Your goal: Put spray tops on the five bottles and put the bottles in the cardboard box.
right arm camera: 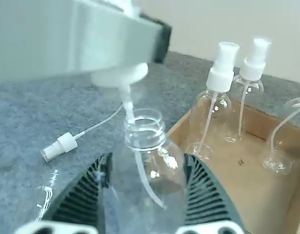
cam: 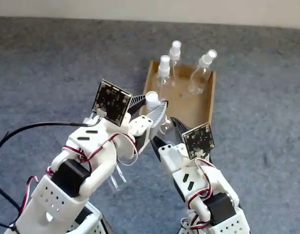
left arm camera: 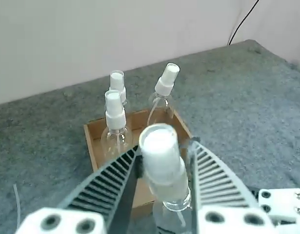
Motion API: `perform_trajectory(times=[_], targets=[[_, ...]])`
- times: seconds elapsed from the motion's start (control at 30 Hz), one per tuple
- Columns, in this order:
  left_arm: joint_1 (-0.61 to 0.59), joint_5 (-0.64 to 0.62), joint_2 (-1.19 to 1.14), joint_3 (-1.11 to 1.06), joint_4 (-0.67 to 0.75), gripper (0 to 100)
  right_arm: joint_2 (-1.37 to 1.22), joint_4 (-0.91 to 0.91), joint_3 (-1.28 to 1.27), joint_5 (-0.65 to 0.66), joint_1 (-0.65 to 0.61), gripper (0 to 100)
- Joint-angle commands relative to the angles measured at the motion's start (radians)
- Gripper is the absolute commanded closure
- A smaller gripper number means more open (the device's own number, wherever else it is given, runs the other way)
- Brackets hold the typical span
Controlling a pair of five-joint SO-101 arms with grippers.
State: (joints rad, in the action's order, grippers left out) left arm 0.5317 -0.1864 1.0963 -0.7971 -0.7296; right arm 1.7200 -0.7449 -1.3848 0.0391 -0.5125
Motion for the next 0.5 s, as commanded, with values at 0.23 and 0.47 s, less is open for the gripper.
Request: perform_trajectory(times=[0.23, 0.47], targets=[[0.004, 0.055, -0.042, 0.128, -0.020, 82, 0.012, 0.028, 0.018, -0.011, 0.016, 99.5], [-0.140, 0.058, -0.136, 0.225, -0.048, 90, 0.012, 0.028, 0.016, -0.011, 0.016, 99.5]])
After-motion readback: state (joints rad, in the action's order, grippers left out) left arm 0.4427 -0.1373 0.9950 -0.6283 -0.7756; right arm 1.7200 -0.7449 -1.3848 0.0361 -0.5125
